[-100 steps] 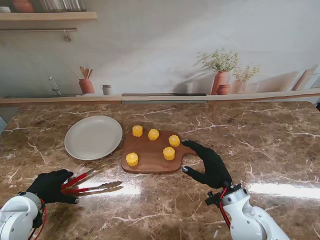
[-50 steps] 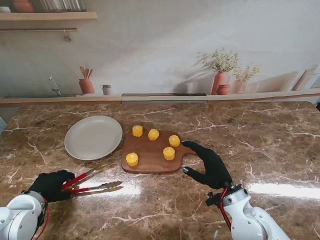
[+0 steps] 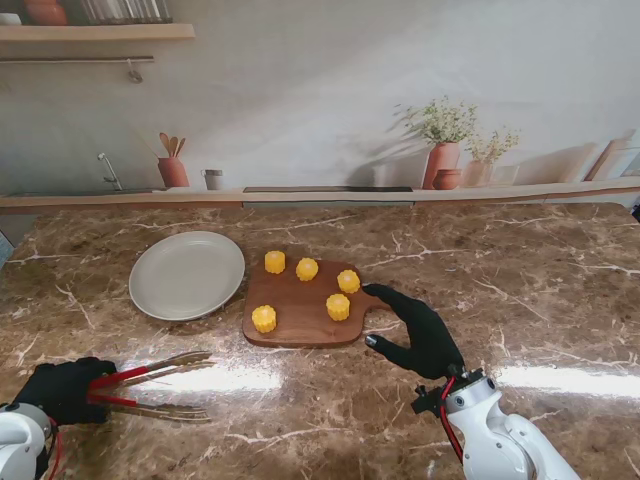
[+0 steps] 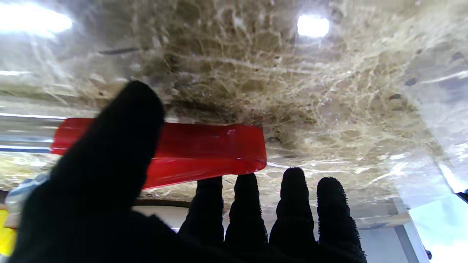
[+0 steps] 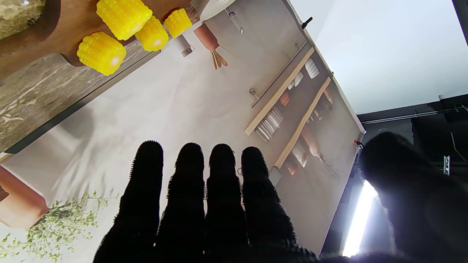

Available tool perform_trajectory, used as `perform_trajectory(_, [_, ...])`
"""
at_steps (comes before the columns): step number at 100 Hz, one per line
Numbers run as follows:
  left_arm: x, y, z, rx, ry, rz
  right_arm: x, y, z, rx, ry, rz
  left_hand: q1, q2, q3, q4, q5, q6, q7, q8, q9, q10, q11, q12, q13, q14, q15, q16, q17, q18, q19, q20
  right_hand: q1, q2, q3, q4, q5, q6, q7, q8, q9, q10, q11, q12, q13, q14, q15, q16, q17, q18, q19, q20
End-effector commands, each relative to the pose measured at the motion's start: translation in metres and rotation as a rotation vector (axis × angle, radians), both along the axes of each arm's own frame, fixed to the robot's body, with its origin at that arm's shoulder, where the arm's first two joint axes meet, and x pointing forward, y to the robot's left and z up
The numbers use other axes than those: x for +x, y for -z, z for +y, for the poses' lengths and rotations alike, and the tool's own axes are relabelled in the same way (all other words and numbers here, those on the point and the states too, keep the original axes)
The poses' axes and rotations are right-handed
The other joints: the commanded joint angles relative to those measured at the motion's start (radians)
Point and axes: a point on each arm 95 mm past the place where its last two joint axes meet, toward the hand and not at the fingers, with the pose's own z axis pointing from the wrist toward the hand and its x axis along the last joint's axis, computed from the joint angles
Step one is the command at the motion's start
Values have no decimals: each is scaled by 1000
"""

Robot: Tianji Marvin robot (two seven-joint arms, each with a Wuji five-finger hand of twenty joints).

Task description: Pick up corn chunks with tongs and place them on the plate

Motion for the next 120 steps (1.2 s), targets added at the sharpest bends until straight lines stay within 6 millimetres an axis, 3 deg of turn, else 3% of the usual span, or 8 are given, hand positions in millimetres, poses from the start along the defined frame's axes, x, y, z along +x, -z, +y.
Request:
perform_trajectory(1, [-2,6,-3,-37,25,4,-3,4,2,-2,-10,17,-40,-58,-67,-10,-51,29,-89,-77,-56,-28,-50,-29,-60,-49,-43,-28,-8,-21,-72,-25,6,10,-8,-26,-10,-21,-8,5,5,-19,-10,15,33,-1,1,16,4,-1,16,26])
perform_trajectory(11, [3,10,-6,-76,38,-16,-3,4,3,-3,-11,14,-45,-69,-125,-15,-64,29,-232,-135,-77,-36,-111,-42,-90,-65,-60,-47,-12,-26,-143,-25,6,8,-6,-25,-9,-22,-8,6,5,-19,-10,16,34,0,2,16,4,-1,16,27])
perform_trajectory(19, [7,15,-9,-108,41,-22,-4,3,1,-5,-8,14,-54,-79,-142,-19,-65,14,-243,-130,-81,-38,-115,-37,-89,-66,-59,-48,-15,-24,-146,-19,7,6,-4,-26,-9,-21,-7,6,6,-20,-9,16,34,0,2,16,5,-1,16,27])
perform_trajectory(39, [14,24,-13,-156,52,-52,-6,2,-2,-13,4,18,-43,-93,-160,-26,-50,-83,-216,-86,-64,-43,-87,-12,-64,-60,-49,-45,-13,-14,-148,11,7,6,-2,-26,-7,-22,-6,6,6,-20,-9,16,35,1,2,16,5,0,16,29])
perform_trajectory(59, [16,31,-13,-216,26,-67,-6,4,0,-15,-4,26,-44,-115,-85,-41,-16,-172,-69,-31,-53,-40,-37,-5,-47,-43,-38,-27,-18,9,-149,38,8,7,0,-27,-6,-23,-6,6,8,-19,-9,17,35,1,2,16,5,1,16,30])
perform_trajectory(85, [16,43,-15,-263,29,-65,-5,4,1,-18,-9,33,-64,-176,5,-60,-5,-199,-27,-40,-40,-48,-10,-7,-29,-23,-26,-9,-28,53,-155,60,10,8,0,-27,-1,-25,-4,6,14,-21,-6,19,35,2,3,17,6,10,22,36])
perform_trajectory(105, [13,54,-16,-320,15,-92,-6,4,0,-18,-6,35,-48,-122,77,-58,132,-253,72,-15,15,-38,18,0,-15,-23,-17,3,-32,63,-163,77,12,9,2,-27,2,-27,-2,6,16,-21,-6,20,36,3,3,17,6,10,24,40])
perform_trajectory(120, [10,60,-19,-383,-3,-127,-6,3,0,-20,-7,35,-12,-102,142,-52,272,-245,225,50,107,-49,41,0,37,-26,0,15,-17,73,-108,112,13,10,3,-28,3,-28,-2,6,18,-23,-6,20,35,3,3,17,4,13,23,41])
